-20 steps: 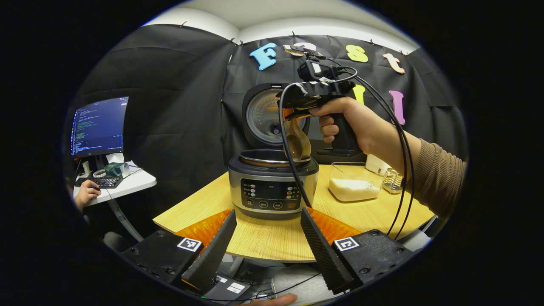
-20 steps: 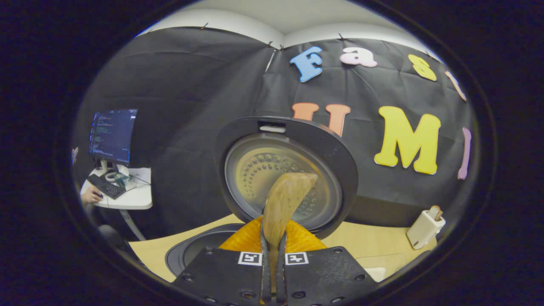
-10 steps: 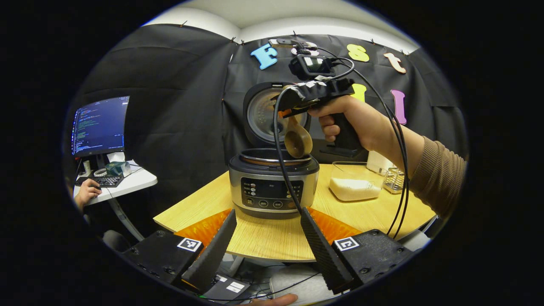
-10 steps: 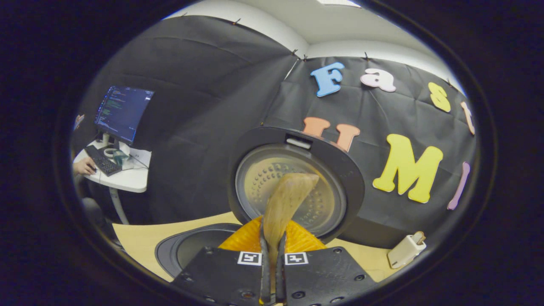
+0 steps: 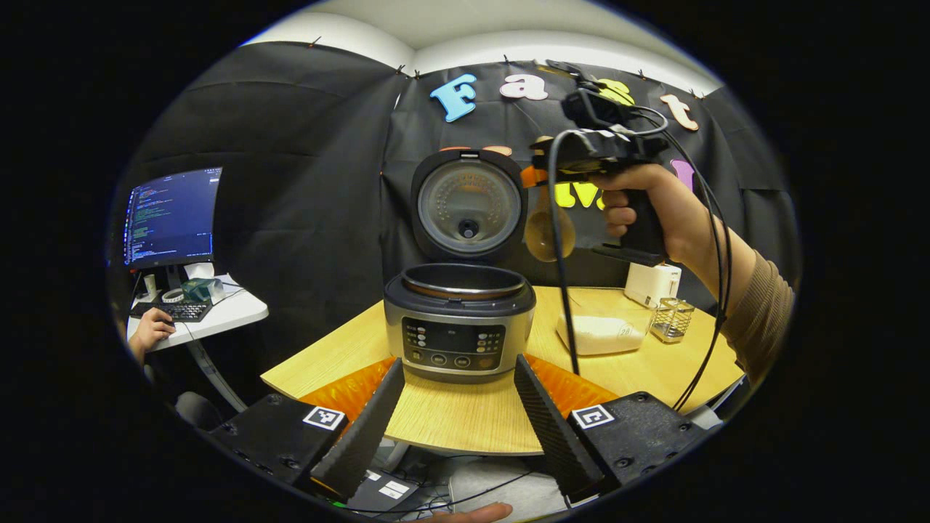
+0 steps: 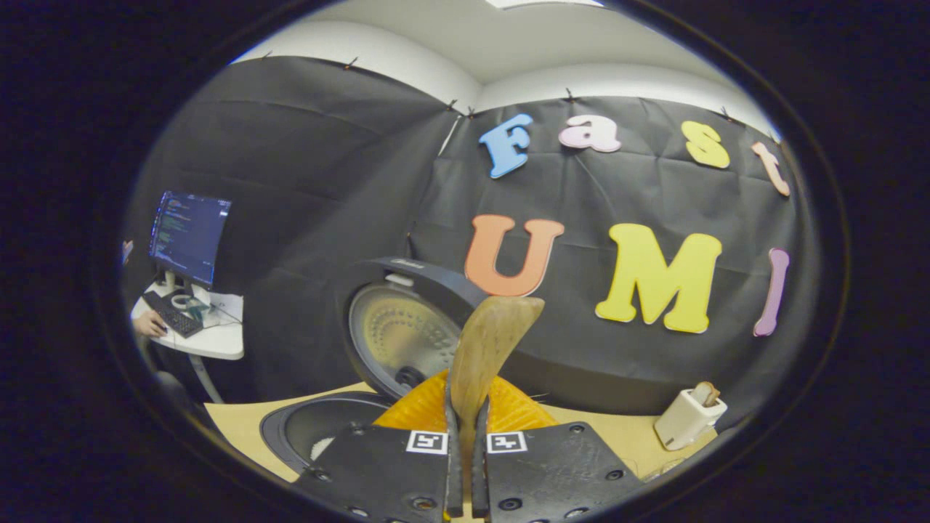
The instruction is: Close the left gripper, press the button to open the rice cooker; take a wooden spoon from the chopstick holder with the right hand, scoop a spoonful of rice and pour it into the rice cooker, then put the wooden spoon back into the chopstick holder.
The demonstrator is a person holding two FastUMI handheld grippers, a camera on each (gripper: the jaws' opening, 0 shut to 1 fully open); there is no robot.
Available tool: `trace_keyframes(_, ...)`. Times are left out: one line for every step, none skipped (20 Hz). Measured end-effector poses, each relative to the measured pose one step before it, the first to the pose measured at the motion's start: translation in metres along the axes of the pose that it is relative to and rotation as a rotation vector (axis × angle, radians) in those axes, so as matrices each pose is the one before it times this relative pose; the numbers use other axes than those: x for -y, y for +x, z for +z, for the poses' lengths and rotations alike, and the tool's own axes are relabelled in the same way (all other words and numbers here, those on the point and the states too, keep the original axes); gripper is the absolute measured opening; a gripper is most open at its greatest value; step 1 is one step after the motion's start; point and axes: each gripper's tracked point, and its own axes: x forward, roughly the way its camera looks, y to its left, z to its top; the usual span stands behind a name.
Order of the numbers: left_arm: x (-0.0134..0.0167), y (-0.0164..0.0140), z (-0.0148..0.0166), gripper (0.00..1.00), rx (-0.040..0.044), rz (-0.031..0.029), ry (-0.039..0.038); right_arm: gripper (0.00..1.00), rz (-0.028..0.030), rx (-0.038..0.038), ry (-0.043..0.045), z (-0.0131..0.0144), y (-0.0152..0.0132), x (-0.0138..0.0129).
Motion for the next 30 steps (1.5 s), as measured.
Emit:
trace_keyframes(0.00437, -0.00030, 0.00513, 0.97, 0.00738, -0.00235, 0.00152, 0.05, -0.01575, 0.00606, 0.01545, 0.00199, -0.00713, 0.01869)
trace_keyframes(0.00515, 0.00033, 0.00376, 0.97, 0.00587, -0.00128, 0.00671, 0.05, -0.02169, 0.00482, 0.01461, 0.00098, -0.00652, 0.01779)
trace_keyframes(0.00572, 0.00016, 0.00464, 0.97, 0.00885, -0.00230, 0.01225, 0.05, -0.02199, 0.00381, 0.01722, 0.00054, -0.00537, 0.02102)
trace_keyframes(0.00335, 0.00160, 0.00457, 0.97, 0.00672, -0.00191, 0.01127, 0.05, -0.02115, 0.00359, 0.01553, 0.00076, -0.00529, 0.01978)
trace_keyframes(0.00471, 0.00100, 0.00585, 0.97, 0.01088, -0.00151, 0.01108, 0.05, -0.02359, 0.00306, 0.01419, -0.00024, -0.00466, 0.02150)
trace_keyframes(0.00512, 0.00078, 0.00572, 0.97, 0.01276, -0.00238, 0.00942, 0.05, -0.02451, 0.00188, 0.01422, -0.00098, -0.00464, 0.02144)
trace_keyframes(0.00481, -0.00046, 0.00424, 0.97, 0.01179, -0.00461, 0.00485, 0.05, -0.02809, -0.00056, 0.01075, -0.00272, -0.00344, 0.02169)
trace_keyframes(0.00517, 0.00023, 0.00360, 0.97, 0.00943, -0.00675, 0.00309, 0.05, -0.02591, -0.00152, 0.01061, -0.00328, -0.00280, 0.02134)
trace_keyframes(0.00672, 0.00147, 0.00383, 0.97, 0.00689, -0.00662, 0.00222, 0.03, -0.02576, -0.00410, 0.00817, -0.00423, -0.00036, 0.02176)
trace_keyframes(0.00643, 0.00103, 0.00384, 0.97, 0.01023, -0.00580, 0.00313, 0.03, -0.02647, -0.00708, 0.00603, -0.00538, 0.00016, 0.02133)
trace_keyframes(0.00411, 0.00037, 0.00293, 0.97, 0.00750, 0.00021, 0.00442, 0.03, -0.03047, -0.00369, 0.00030, -0.00671, 0.00158, 0.02341)
trace_keyframes(0.00370, 0.00114, 0.00200, 0.97, 0.00229, 0.00390, 0.00298, 0.05, -0.02373, -0.00574, -0.00733, -0.00719, -0.00029, 0.01944)
trace_keyframes(0.00436, 0.00102, 0.00184, 0.97, 0.00073, -0.00225, 0.00008, 0.05, -0.03364, -0.01173, -0.00859, -0.00988, 0.00523, 0.02154)
trace_keyframes(0.00451, 0.00173, 0.00032, 1.00, -0.00094, -0.00259, -0.00145, 0.06, -0.03068, -0.01248, -0.00008, -0.00913, 0.00408, 0.01934)
trace_keyframes(0.00533, 0.00184, 0.00042, 0.97, -0.00243, -0.00498, -0.00254, 0.06, -0.02795, -0.01218, 0.00279, -0.01025, 0.00574, 0.01832)
trace_keyframes(0.00514, 0.00213, 0.00077, 0.97, 0.00058, -0.00707, -0.00462, 0.06, -0.02429, -0.00999, 0.00504, -0.00837, 0.00436, 0.01625)
trace_keyframes(0.00443, 0.00193, 0.00083, 0.97, 0.00057, -0.00526, -0.00527, 0.06, -0.02250, -0.00996, 0.00801, -0.00826, 0.00600, 0.01598)
trace_keyframes(0.00430, 0.00207, 0.00002, 0.97, -0.00153, -0.00557, -0.00203, 0.06, -0.02514, -0.01053, 0.00783, -0.00763, 0.00584, 0.01370)
trace_keyframes(0.00330, 0.00252, -0.00085, 0.97, -0.00304, -0.00312, 0.00089, 0.06, -0.02345, -0.00942, 0.00746, -0.00819, 0.00709, 0.01404)
trace_keyframes(0.00231, 0.00204, -0.00188, 1.00, -0.00615, -0.00178, 0.00352, 0.06, -0.02006, -0.01095, 0.00988, -0.00855, 0.00535, 0.01148)
trace_keyframes(0.00277, 0.00182, -0.00197, 0.97, -0.00633, -0.00231, 0.00420, 0.06, -0.01391, -0.01123, 0.01138, -0.00817, 0.00569, 0.00926)
trace_keyframes(0.00127, 0.00122, -0.00072, 1.00, -0.00403, -0.00047, 0.00368, 0.06, -0.00999, -0.01106, 0.01462, -0.00712, 0.00417, 0.00649)
trace_keyframes(0.00098, 0.00073, -0.00056, 0.97, -0.00336, -0.00023, 0.00348, 0.06, -0.00751, -0.01465, 0.01673, -0.00859, 0.00559, 0.00557)
trace_keyframes(0.00152, 0.00087, -0.00036, 0.97, -0.00315, 0.00060, 0.00267, 0.06, -0.00006, -0.01450, 0.01305, -0.00829, 0.00396, 0.00294)
trace_keyframes(0.00036, 0.00020, -0.00098, 0.97, -0.00246, 0.00108, 0.00204, 0.05, -0.00175, -0.01997, 0.01399, -0.00795, 0.00583, 0.00252)
trace_keyframes(0.00030, 0.00100, 0.00002, 0.97, -0.00258, 0.00100, 0.00036, 0.05, 0.00744, -0.01431, 0.01791, -0.00665, 0.00309, 0.00001)
trace_keyframes(0.00148, 0.00070, -0.00044, 0.97, -0.00145, -0.00083, 0.00066, 0.06, 0.00585, -0.01167, 0.01731, -0.00595, 0.00362, 0.00028)
trace_keyframes(0.00087, 0.00042, -0.00024, 0.97, -0.00157, -0.00029, 0.00024, 0.06, 0.00213, -0.01271, 0.01909, -0.00537, 0.00259, 0.00069)
trace_keyframes(0.00008, 0.00028, -0.00034, 0.97, -0.00206, -0.00021, 0.00108, 0.05, 0.00201, -0.01509, 0.01928, -0.00786, 0.00362, 0.00012)
trace_keyframes(0.00096, 0.00096, 0.00050, 0.97, -0.00168, 0.00097, 0.00100, 0.05, -0.00271, -0.01527, 0.01509, -0.00636, 0.00223, 0.00150)
